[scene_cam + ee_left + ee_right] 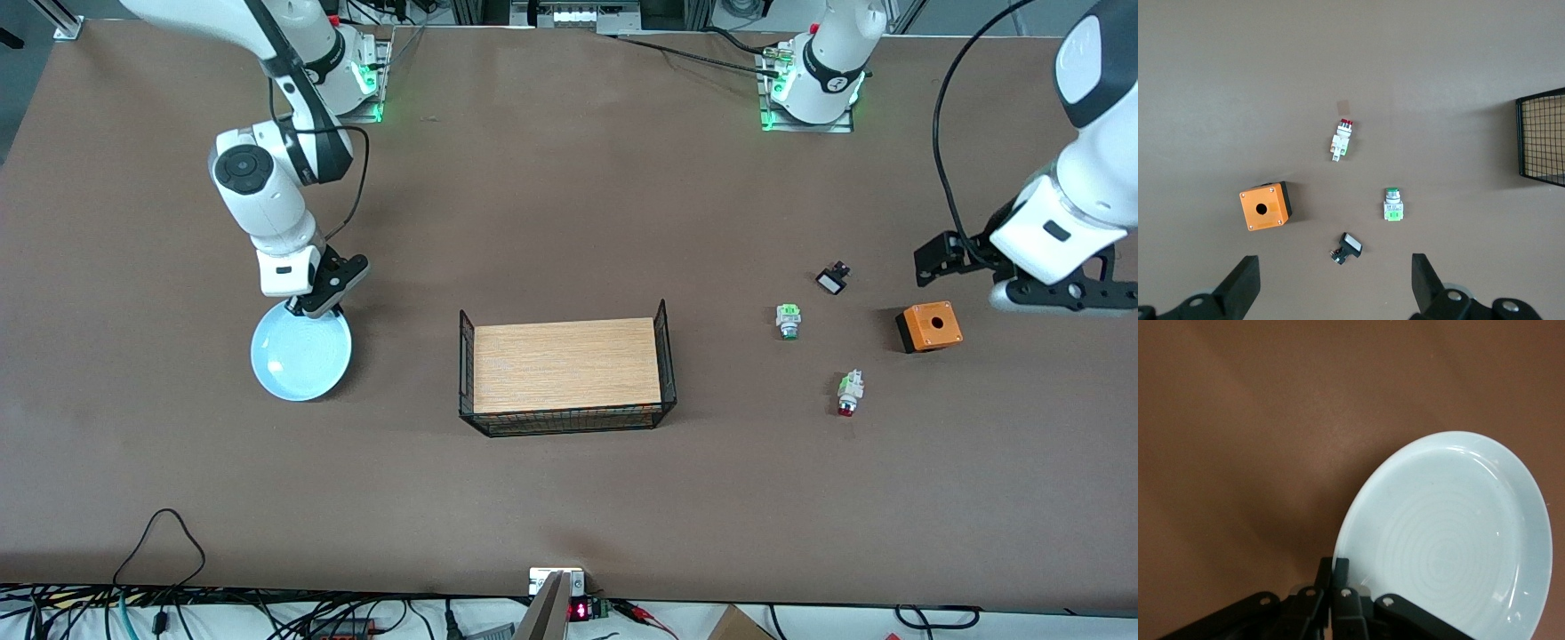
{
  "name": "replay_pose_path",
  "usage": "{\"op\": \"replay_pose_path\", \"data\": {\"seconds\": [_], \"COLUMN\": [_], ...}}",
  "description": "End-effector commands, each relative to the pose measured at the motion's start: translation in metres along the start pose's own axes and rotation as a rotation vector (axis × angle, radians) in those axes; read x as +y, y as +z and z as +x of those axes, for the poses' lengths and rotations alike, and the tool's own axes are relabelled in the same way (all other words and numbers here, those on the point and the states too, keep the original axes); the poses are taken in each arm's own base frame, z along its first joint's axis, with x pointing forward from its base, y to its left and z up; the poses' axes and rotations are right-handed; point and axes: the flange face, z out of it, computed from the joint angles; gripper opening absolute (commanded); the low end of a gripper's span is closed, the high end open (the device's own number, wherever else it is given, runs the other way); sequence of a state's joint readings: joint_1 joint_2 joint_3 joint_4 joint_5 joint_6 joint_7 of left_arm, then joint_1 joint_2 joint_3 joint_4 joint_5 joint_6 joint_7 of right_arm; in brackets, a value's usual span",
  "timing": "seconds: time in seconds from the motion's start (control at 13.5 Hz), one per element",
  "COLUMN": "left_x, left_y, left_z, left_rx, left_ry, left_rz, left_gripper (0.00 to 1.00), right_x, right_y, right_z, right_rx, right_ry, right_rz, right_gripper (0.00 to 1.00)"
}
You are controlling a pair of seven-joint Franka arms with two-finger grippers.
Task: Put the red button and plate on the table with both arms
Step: 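Lower the plate onto the table beside the basket and open the right gripper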
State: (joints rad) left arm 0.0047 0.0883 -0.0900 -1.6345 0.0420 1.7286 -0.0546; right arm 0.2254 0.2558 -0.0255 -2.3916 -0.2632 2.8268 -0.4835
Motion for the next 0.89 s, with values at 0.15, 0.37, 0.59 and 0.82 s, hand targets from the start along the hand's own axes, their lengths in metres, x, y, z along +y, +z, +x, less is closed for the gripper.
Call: {"op": "replay_pose_path", "data": {"seconds": [0.15,0.37,0.59,0.82], "left_x": [0.008,0.012,0.01,0.01], "left_y": [-0.006,-0.008,-0.006,-0.006], "left_z": [-0.01,-0.01,-0.01,-0.011], "left_rx": [0.018,0.023,0.009,0.004], "left_ry": [0.017,0.024,0.021,0.019], "left_rz": [-0.007,-0.011,-0.01,-0.013], "left_gripper": [1.0,1.0,1.0,1.0], "right_x": [-0.01,-0.007,0.004,0.035], "right_y": [0.026,0.022,0.005,-0.03], "right_z": [-0.004,-0.002,0.003,0.015], "right_rx": [0.005,0.009,0.004,-0.052], "right_ry": [-0.022,-0.019,-0.008,0.019], "right_rz": [0.016,0.011,-0.003,-0.011], "right_gripper": [0.01,0.98,1.0,1.0]}}
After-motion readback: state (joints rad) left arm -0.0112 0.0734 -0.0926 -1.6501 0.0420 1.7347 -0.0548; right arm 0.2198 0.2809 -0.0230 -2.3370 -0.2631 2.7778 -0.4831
